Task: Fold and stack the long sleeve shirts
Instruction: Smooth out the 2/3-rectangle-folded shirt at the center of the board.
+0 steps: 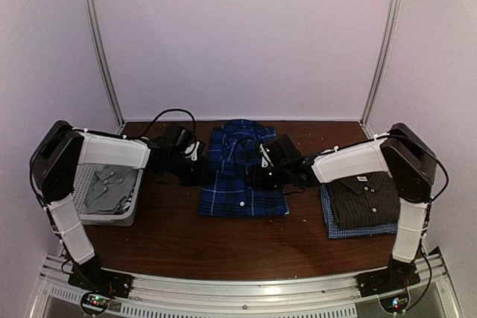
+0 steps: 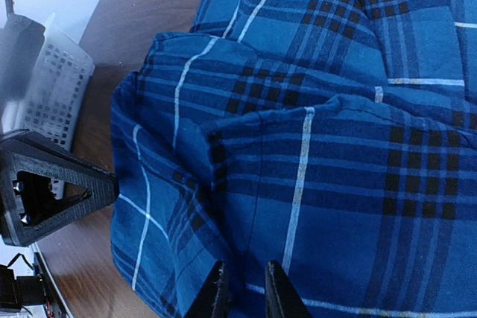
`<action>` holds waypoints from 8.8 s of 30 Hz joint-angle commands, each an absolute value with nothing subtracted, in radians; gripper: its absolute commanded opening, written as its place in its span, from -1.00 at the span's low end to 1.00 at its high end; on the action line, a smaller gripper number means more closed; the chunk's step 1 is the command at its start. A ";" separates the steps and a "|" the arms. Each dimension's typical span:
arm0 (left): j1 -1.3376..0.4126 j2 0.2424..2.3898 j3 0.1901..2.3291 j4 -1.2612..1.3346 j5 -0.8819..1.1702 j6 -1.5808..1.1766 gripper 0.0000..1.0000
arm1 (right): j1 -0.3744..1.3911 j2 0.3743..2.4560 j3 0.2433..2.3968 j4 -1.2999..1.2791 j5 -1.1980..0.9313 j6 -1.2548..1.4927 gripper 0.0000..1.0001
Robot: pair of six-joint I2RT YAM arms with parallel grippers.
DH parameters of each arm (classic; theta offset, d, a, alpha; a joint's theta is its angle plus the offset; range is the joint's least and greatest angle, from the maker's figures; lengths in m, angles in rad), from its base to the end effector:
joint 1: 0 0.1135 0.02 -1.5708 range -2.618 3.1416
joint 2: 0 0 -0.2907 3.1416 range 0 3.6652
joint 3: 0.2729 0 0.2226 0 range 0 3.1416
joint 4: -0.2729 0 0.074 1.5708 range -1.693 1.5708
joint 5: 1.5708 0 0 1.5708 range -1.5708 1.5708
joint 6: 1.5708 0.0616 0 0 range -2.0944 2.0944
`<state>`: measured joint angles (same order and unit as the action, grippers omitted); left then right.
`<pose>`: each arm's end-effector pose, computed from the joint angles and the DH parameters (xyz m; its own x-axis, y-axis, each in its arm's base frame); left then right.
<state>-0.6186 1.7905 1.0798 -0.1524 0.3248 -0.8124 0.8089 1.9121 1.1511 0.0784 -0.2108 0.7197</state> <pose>0.2909 -0.2312 0.2023 -0.9474 -0.1701 -0.2711 0.0448 0.7681 -0.6387 0.2793 0.3114 0.1984 -0.8677 0.0243 -0.4965 -0.3293 0.7201 0.6107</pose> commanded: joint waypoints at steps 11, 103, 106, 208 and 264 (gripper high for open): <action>-0.620 1.862 1.121 -0.138 0.339 -0.791 -0.97 | 0.813 1.977 1.226 0.078 -0.289 0.744 0.05; -0.620 1.808 1.058 -0.125 0.352 -0.799 -1.00 | 0.799 1.905 1.076 0.386 -0.616 0.870 0.60; -0.620 1.811 1.060 -0.125 0.354 -0.799 -1.00 | 0.799 1.911 1.077 0.410 -0.627 0.887 0.59; -0.578 1.972 1.235 -0.174 0.345 -0.730 -1.00 | 0.829 2.024 1.317 -0.110 -0.070 0.587 -0.19; -0.620 2.382 1.807 -0.339 0.266 -0.686 -1.00 | 0.907 1.984 1.281 -0.170 0.022 0.543 -0.09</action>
